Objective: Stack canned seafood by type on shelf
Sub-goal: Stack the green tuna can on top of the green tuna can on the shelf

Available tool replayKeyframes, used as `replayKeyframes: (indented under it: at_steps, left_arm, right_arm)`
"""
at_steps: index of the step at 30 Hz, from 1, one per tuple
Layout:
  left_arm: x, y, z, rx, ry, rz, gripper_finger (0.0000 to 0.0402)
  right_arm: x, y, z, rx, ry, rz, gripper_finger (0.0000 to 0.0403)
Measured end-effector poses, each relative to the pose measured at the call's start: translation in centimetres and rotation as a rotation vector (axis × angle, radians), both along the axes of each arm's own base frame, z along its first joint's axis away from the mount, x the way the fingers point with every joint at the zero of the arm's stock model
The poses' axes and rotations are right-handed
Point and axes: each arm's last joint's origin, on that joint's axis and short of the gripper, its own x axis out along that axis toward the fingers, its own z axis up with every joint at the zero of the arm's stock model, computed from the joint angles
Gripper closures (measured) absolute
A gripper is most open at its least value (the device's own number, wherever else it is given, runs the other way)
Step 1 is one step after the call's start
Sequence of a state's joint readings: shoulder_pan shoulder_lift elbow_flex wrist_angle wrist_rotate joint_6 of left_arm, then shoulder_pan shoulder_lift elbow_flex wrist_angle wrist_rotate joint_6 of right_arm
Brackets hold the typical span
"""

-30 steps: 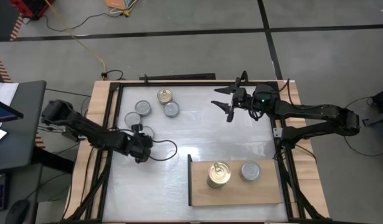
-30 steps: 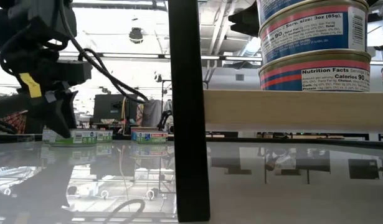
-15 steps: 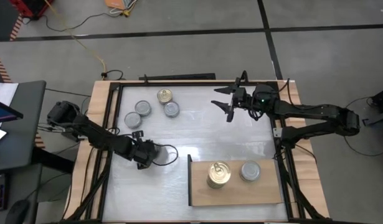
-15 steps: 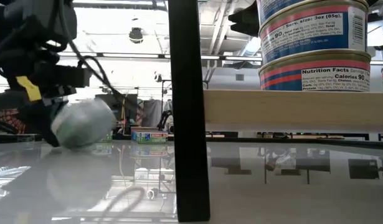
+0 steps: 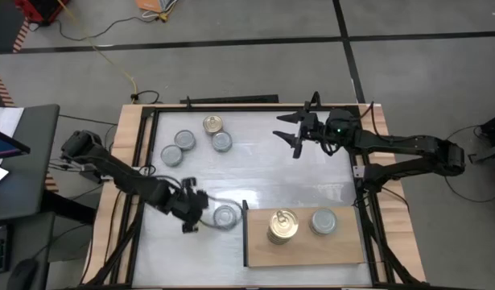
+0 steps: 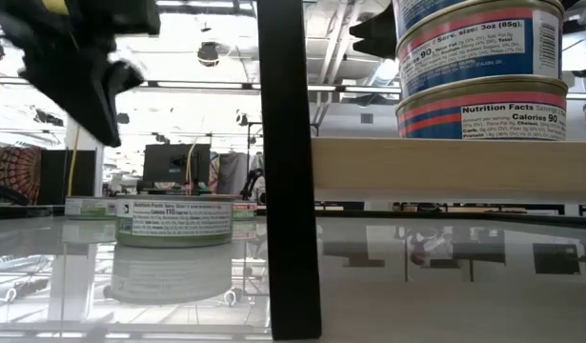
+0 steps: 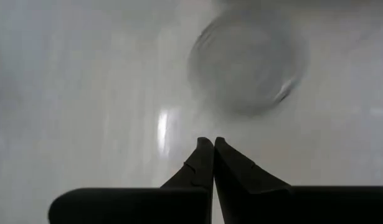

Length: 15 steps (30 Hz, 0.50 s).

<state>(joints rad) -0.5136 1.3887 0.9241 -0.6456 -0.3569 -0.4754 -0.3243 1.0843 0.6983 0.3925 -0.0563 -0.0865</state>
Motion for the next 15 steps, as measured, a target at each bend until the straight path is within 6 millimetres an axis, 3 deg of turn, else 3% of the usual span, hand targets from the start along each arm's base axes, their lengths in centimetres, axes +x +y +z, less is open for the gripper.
replayKeyframes:
  at_steps: [5,15]
  left_arm:
    - [0.7,-2.7,-0.7,0.065,-0.18,0.065,0.0394]
    - [3.0,-3.6,-5.4,-0.025,-0.208,0.268,0.0393]
  right_arm:
    - [0.0,-0.1,-0.1,0.03,0.004,-0.005,0.0131]
    - [0.7,2.4,0.1,0.074,-0.03,0.106,0.0131]
